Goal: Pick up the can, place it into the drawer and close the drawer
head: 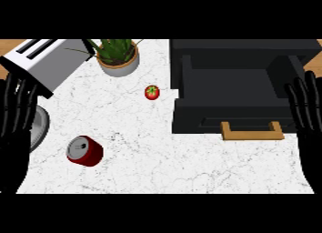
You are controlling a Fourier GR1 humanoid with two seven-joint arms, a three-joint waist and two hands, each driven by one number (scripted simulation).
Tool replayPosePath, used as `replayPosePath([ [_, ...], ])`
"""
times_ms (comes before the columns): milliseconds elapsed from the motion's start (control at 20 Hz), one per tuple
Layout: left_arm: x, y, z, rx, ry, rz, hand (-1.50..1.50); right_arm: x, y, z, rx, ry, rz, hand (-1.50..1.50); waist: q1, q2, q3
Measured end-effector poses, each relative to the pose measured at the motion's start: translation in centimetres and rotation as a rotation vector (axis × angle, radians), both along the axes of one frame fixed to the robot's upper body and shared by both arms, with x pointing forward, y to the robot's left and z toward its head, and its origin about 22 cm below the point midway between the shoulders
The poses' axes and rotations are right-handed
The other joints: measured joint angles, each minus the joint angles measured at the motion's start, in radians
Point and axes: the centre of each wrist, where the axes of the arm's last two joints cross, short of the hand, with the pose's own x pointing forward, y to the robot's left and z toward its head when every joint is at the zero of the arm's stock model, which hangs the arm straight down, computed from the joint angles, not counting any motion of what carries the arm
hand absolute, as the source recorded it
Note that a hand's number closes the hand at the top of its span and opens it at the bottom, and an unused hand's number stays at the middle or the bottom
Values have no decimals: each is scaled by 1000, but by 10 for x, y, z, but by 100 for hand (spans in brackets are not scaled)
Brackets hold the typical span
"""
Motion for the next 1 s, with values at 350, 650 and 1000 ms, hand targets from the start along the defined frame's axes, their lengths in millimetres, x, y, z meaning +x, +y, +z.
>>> replayPosePath([
  [350, -41, 1, -8, -45, 76, 266, -150, -5, -9, -3, 14, 16, -63, -150, 22, 15, 14],
  [650, -67, 2, -20, -163, 308, 519, -150, -11, -20, -14, 55, 196, -157, -150, 21, 19, 17],
  [1000, -84, -14, -6, -205, 370, 593, -150, -4, -29, -19, 59, 236, -179, -150, 13, 20, 17],
])
